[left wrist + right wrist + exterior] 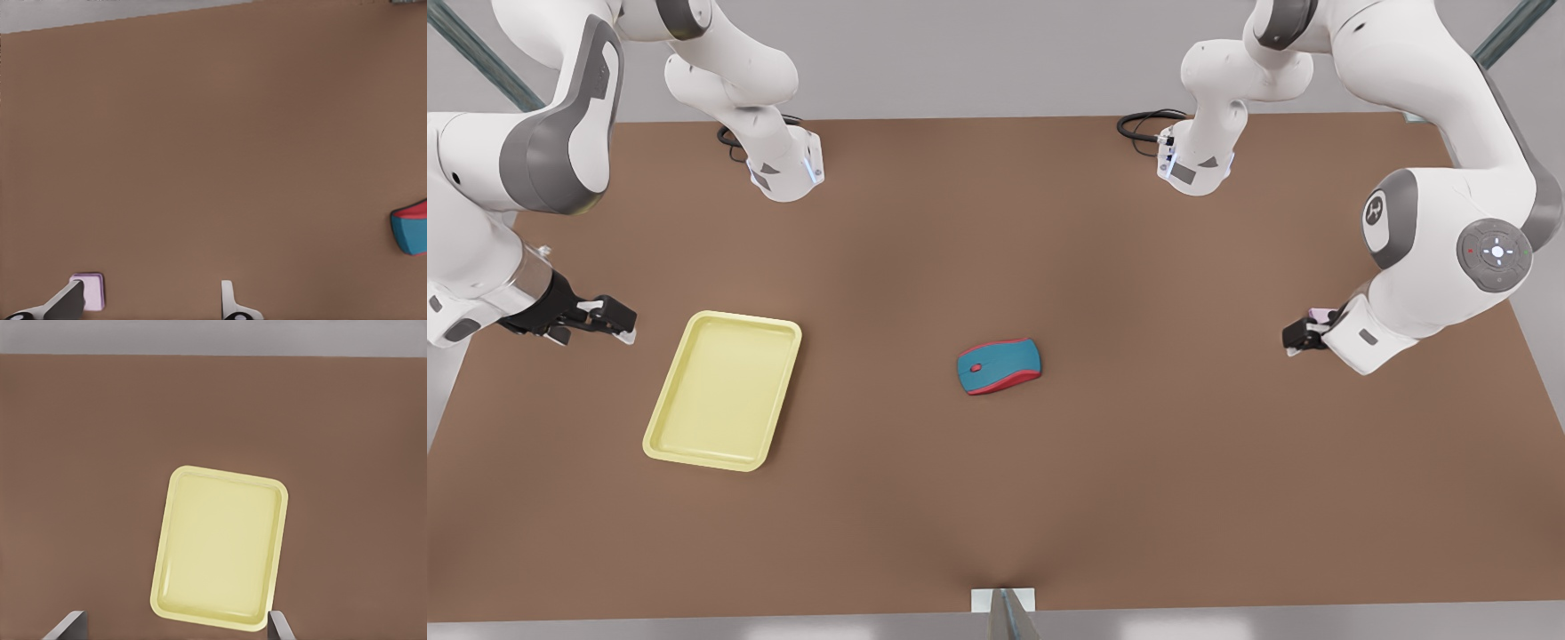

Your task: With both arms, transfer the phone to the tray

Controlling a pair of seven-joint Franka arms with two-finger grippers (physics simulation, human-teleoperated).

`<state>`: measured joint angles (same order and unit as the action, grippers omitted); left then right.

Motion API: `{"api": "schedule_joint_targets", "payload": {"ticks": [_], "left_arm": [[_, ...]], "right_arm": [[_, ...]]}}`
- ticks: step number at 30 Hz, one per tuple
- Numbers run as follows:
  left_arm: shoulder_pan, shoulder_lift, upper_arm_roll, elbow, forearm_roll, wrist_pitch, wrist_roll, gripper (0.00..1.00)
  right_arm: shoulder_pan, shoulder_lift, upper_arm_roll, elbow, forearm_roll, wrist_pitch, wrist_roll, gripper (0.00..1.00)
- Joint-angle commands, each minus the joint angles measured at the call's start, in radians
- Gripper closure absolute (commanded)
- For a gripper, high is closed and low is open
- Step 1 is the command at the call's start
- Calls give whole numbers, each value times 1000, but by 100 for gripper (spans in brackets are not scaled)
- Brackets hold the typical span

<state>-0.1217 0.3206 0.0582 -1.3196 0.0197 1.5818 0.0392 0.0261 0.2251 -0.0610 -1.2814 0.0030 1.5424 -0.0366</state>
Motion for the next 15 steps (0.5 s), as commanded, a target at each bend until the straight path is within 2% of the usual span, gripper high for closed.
{"api": "schedule_joint_targets", "payload": {"ticks": [1,4,11,15], "left_arm": [[0,5,0,0,6,17,13,0],[11,67,37,-15,-7,58,36,0],[13,-26,215,-584,-11,582,341,0],[13,-55,291,-734,-11,722,462,0]], "right_arm": [[0,-1,0,0,2,9,-19,0],[0,-1,0,0,0,9,-19,0],[0,-1,0,0,0,9,-19,0],[0,-1,0,0,2,9,-19,0]]}}
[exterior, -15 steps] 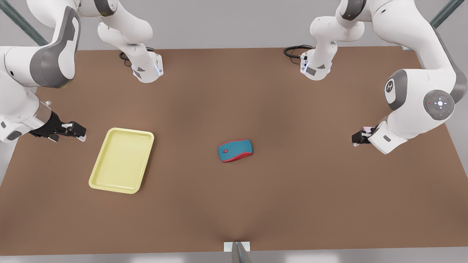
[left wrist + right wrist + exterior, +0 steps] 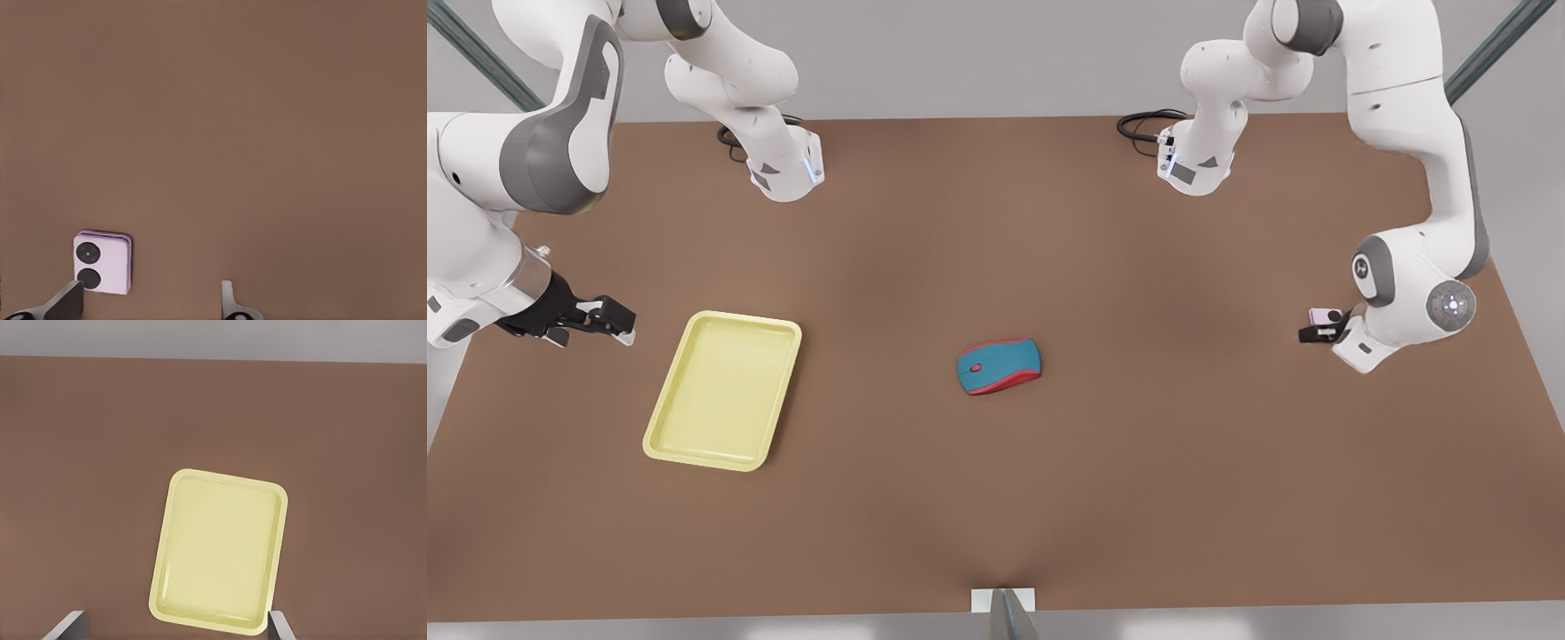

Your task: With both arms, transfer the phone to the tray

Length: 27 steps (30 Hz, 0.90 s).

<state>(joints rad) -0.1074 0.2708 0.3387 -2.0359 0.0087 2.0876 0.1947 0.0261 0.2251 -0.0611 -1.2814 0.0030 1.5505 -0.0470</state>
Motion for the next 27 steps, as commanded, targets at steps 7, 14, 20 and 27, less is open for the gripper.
{"api": "schedule_joint_targets", "payload": {"ticks": [7,14,20,27], "left_arm": [[-2,-10,71,-165,1,318,394,0],[-2,-42,160,-317,1,420,447,0],[5,-12,161,-317,1,447,448,0],[28,56,160,-317,-3,514,451,0]], "right_arm": [[0,-1,0,0,2,0,-8,0],[0,-1,0,0,0,0,-8,0],[0,-1,0,0,2,0,-8,0],[0,-1,1,0,2,0,-8,0]]}}
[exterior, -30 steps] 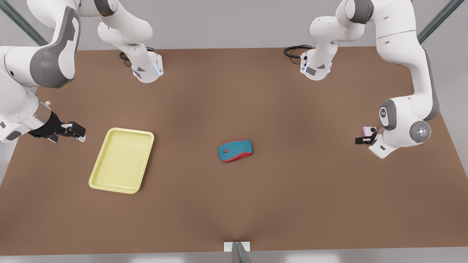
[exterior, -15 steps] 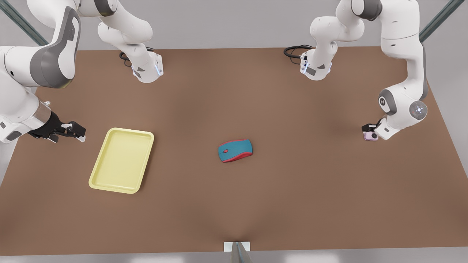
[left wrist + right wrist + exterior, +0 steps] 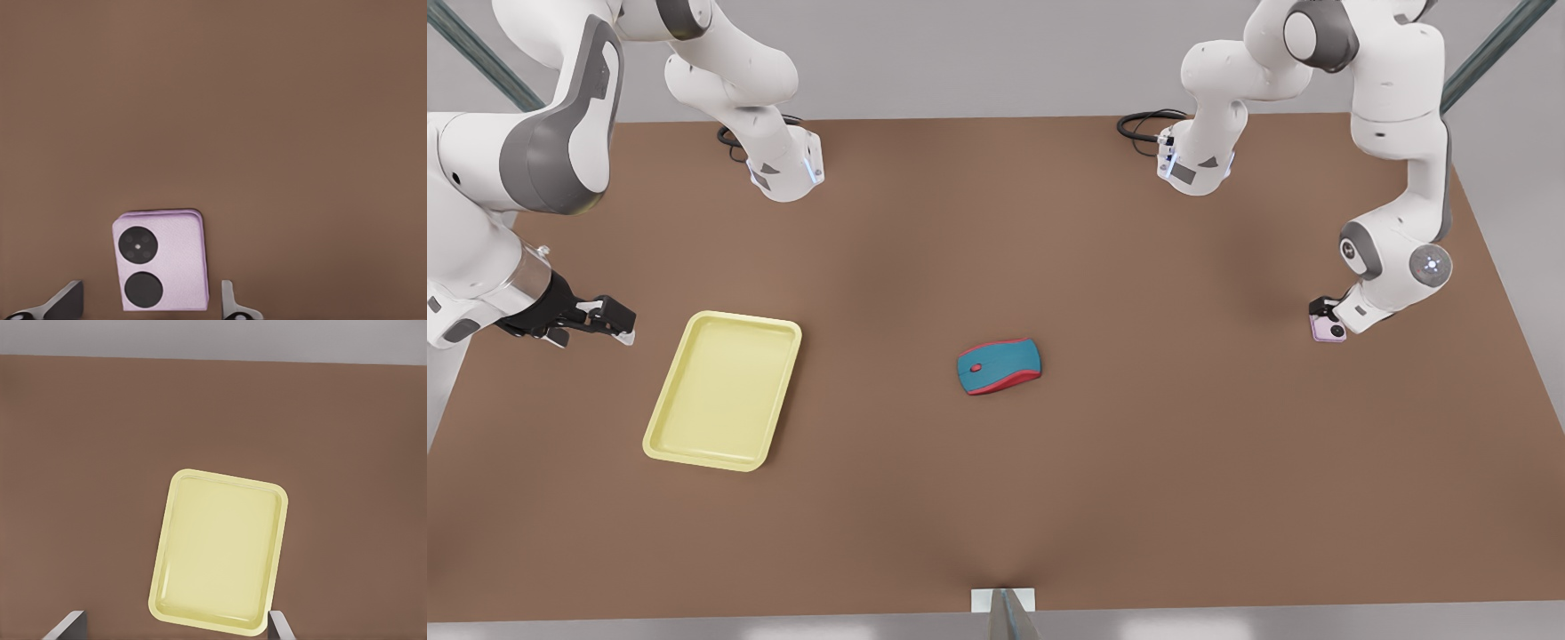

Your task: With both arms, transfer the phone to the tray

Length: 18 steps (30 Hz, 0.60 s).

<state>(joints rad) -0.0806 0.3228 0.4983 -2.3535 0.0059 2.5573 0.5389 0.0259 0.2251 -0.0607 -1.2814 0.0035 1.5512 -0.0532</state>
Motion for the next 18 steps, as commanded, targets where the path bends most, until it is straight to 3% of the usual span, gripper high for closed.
{"api": "schedule_joint_targets", "payload": {"ticks": [1,7,18], "left_arm": [[7,12,0,0,-12,46,107,0],[15,48,-3,2,-130,52,105,0],[21,113,-10,5,-136,110,107,0]], "right_arm": [[0,-1,-1,0,1,0,-2,0],[0,0,1,0,0,0,-2,0],[-1,-12,-2,-1,-3,-17,-2,0]]}}
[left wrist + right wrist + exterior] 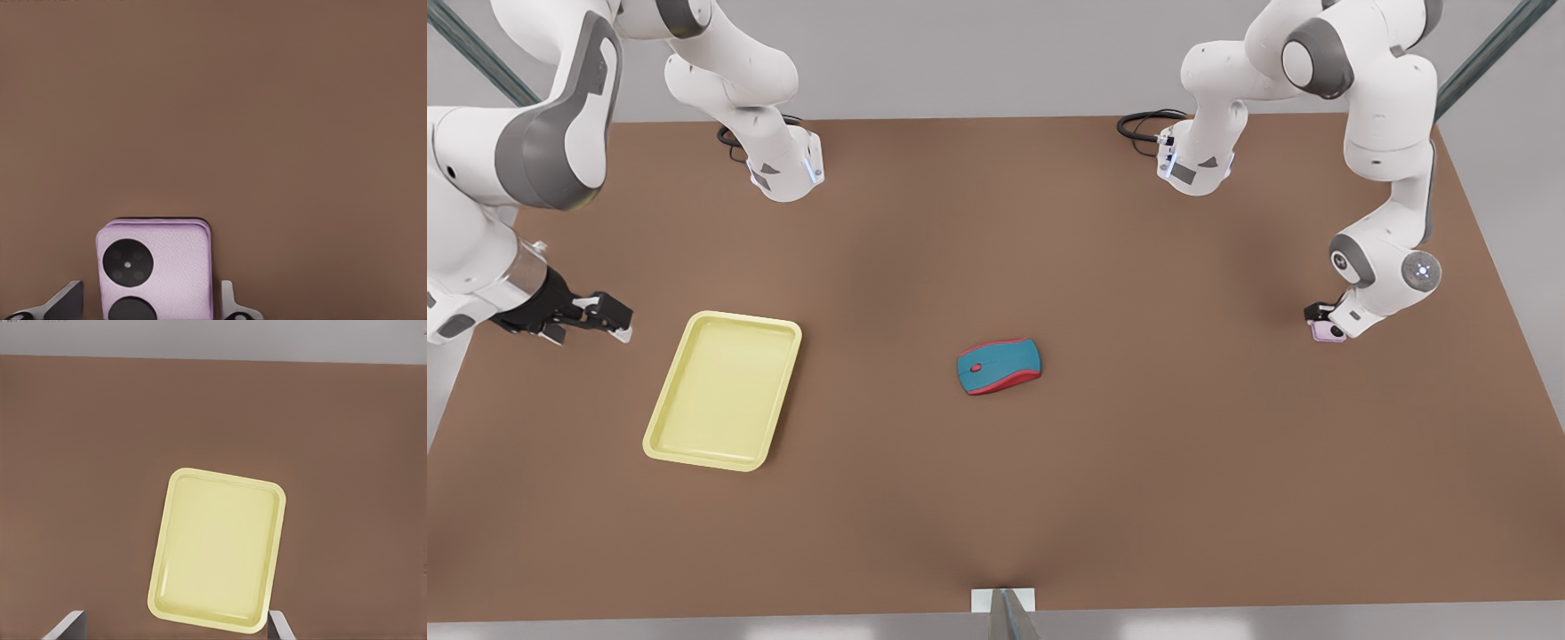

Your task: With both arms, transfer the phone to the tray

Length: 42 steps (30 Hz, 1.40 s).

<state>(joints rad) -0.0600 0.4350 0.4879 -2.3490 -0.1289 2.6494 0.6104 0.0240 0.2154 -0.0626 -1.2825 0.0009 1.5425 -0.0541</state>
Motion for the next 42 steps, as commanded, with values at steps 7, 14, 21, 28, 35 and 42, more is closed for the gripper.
{"api": "schedule_joint_targets", "payload": {"ticks": [7,14,21,28,35,42], "left_arm": [[0,8,-3,0,-1,18,35,8],[0,13,-5,0,-1,18,35,13],[0,27,-5,2,-1,26,35,16],[-4,16,-6,7,-1,14,34,16],[-6,5,-11,17,-3,-5,34,18],[-112,-45,-49,135,-9,-184,-24,18]], "right_arm": [[-4,-2,-2,3,1,-7,-1,0],[2,6,0,2,1,-2,-1,0],[2,7,0,2,1,4,-1,0],[2,9,0,2,1,4,-1,0],[2,9,0,2,1,5,-1,0],[2,9,0,2,1,5,-1,0]]}}
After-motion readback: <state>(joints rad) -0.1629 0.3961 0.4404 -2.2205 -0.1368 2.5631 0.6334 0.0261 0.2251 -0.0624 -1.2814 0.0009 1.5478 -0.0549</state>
